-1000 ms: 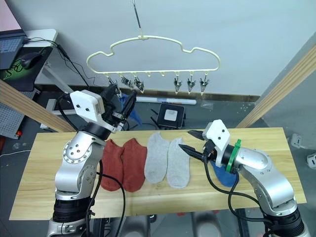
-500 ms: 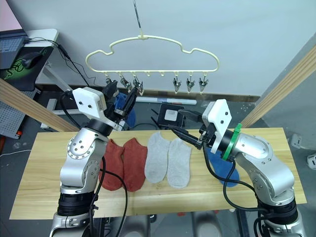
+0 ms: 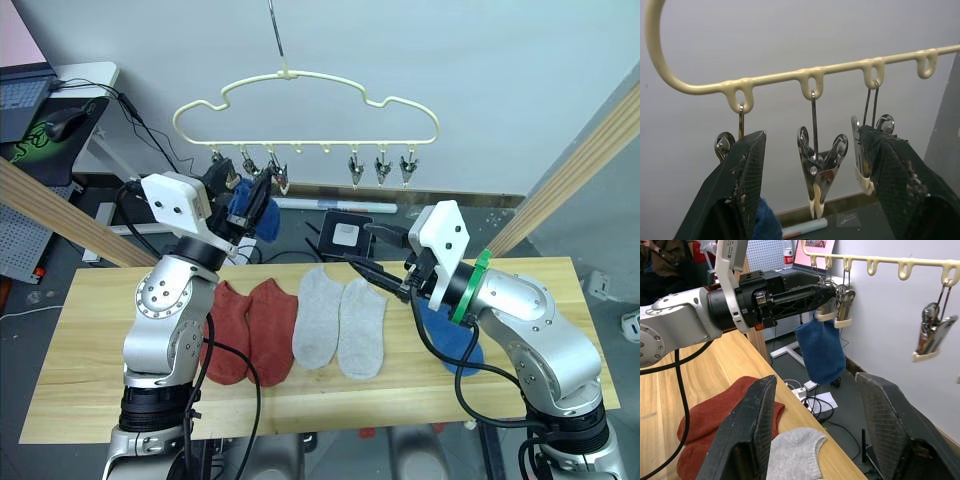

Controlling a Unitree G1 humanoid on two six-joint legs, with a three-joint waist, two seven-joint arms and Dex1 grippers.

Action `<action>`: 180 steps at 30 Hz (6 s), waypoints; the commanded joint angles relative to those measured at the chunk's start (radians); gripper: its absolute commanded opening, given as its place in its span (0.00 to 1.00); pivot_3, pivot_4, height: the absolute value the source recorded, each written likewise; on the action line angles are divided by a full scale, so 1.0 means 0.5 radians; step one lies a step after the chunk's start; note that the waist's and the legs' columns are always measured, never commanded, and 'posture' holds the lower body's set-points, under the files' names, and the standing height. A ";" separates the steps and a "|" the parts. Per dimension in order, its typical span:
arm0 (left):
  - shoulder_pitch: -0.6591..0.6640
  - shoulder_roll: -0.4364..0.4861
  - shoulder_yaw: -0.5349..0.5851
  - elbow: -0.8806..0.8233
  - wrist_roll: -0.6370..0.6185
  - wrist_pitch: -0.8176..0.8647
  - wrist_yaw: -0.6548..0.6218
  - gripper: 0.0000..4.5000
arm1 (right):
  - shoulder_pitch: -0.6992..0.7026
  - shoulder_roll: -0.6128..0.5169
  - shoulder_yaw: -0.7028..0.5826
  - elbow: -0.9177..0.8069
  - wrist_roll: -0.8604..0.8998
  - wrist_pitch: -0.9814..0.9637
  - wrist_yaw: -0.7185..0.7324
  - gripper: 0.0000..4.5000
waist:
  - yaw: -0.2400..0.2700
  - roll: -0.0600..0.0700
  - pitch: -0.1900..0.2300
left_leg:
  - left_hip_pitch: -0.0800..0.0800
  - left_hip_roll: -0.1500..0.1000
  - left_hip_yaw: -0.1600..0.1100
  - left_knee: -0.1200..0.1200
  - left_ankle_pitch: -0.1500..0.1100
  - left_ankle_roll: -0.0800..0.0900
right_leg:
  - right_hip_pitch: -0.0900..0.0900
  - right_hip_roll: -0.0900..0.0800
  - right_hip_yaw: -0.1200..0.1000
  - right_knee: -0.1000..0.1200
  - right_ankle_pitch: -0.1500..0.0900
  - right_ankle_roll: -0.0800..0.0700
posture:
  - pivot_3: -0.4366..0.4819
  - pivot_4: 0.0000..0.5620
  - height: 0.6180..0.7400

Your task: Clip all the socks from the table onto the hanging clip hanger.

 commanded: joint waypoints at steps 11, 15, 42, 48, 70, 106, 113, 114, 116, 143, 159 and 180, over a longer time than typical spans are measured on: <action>0.036 0.010 -0.006 -0.061 0.040 -0.026 -0.011 0.46 | 0.073 -0.019 -0.005 -0.081 -0.005 -0.093 0.009 0.58 | -0.007 0.000 0.000 | 0.000 0.000 0.000 0.000 0.000 0.000 | 0.000 0.000 0.000 0.000 0.000 0.000 | 0.28 0.63 1.00; 0.018 0.008 -0.008 -0.050 0.041 -0.015 -0.007 0.46 | 0.072 -0.017 -0.003 -0.080 -0.006 -0.093 0.004 0.58 | -0.011 0.000 0.000 | 0.000 0.000 0.000 0.000 0.000 0.000 | 0.000 0.000 0.000 0.000 0.000 0.000 | 0.28 0.64 1.00; -0.093 -0.006 -0.015 0.076 0.058 -0.047 0.013 0.46 | 0.075 -0.030 0.003 -0.068 -0.006 -0.087 -0.016 0.58 | -0.026 0.000 0.000 | 0.000 -0.001 0.000 0.000 0.000 0.000 | 0.000 0.000 0.001 0.000 0.000 0.000 | 0.28 0.63 1.00; -0.108 -0.023 -0.016 0.075 0.071 -0.044 0.038 0.46 | 0.074 -0.029 0.003 -0.066 -0.006 -0.088 -0.018 0.58 | -0.026 0.000 0.000 | 0.000 -0.001 0.000 0.000 0.000 0.000 | 0.000 0.000 0.001 0.000 0.000 0.000 | 0.28 0.63 1.00; -0.144 -0.028 -0.014 0.063 0.064 -0.049 0.030 0.04 | 0.080 -0.031 0.013 -0.051 -0.023 -0.118 -0.013 0.58 | -0.026 0.000 0.000 | 0.000 -0.001 0.001 0.000 0.000 0.000 | 0.000 0.000 0.001 0.000 0.000 0.000 | 0.28 0.62 1.00; -0.099 0.070 -0.012 -0.222 0.044 0.217 -0.009 0.03 | 0.542 0.142 0.168 0.933 -0.801 -0.362 -0.433 0.96 | -0.012 0.007 0.015 | 0.000 0.000 0.004 -0.004 0.000 0.000 | -0.001 0.002 0.011 -0.007 -0.004 0.007 | 0.33 0.77 1.00; -0.093 0.070 -0.006 -0.229 0.034 0.232 -0.011 0.03 | 0.500 0.242 0.174 1.020 -0.807 -0.354 -0.418 0.46 | -0.009 0.010 0.017 | 0.000 0.000 0.004 -0.006 0.000 -0.001 | -0.001 0.002 0.012 -0.011 -0.004 0.007 | 0.34 0.77 1.00; -0.093 0.069 -0.005 -0.228 0.031 0.234 -0.012 0.03 | 0.493 0.250 0.174 1.031 -0.814 -0.362 -0.419 0.37 | -0.009 0.010 0.018 | 0.000 0.000 0.004 -0.006 0.000 -0.001 | -0.001 0.002 0.012 -0.011 -0.004 0.007 | 0.34 0.77 1.00; -0.097 0.069 -0.003 -0.224 0.025 0.235 -0.016 0.03 | 0.482 0.260 0.177 1.042 -0.824 -0.380 -0.414 0.20 | -0.008 0.010 0.018 | 0.000 0.000 0.004 -0.007 0.000 -0.001 | -0.001 0.002 0.012 -0.011 -0.004 0.007 | 0.34 0.76 1.00; -0.410 0.297 0.513 -0.484 -1.268 1.319 0.062 0.03 | -0.432 0.646 0.851 0.958 -1.340 -0.884 -0.277 0.00 | 0.028 0.010 0.018 | -0.009 0.005 0.001 -0.027 0.006 -0.012 | -0.011 -0.007 0.001 -0.027 -0.001 0.002 | 0.35 0.66 1.00; -0.377 0.345 0.513 -0.511 -1.457 1.388 0.150 0.03 | -0.685 0.984 0.789 1.330 -1.466 -1.188 -0.513 0.00 | 0.031 0.006 0.016 | -0.010 0.005 0.001 -0.026 0.007 -0.012 | -0.011 -0.016 -0.002 -0.025 0.000 0.001 | 0.35 0.63 1.00; -0.295 0.357 0.500 -0.533 -1.485 1.365 0.165 0.03 | -0.726 1.170 0.713 1.420 -1.478 -1.239 -0.584 0.00 | 0.027 0.002 0.014 | -0.010 0.005 0.001 -0.025 0.007 -0.012 | -0.011 -0.016 -0.003 -0.023 0.000 0.000 | 0.36 0.63 1.00</action>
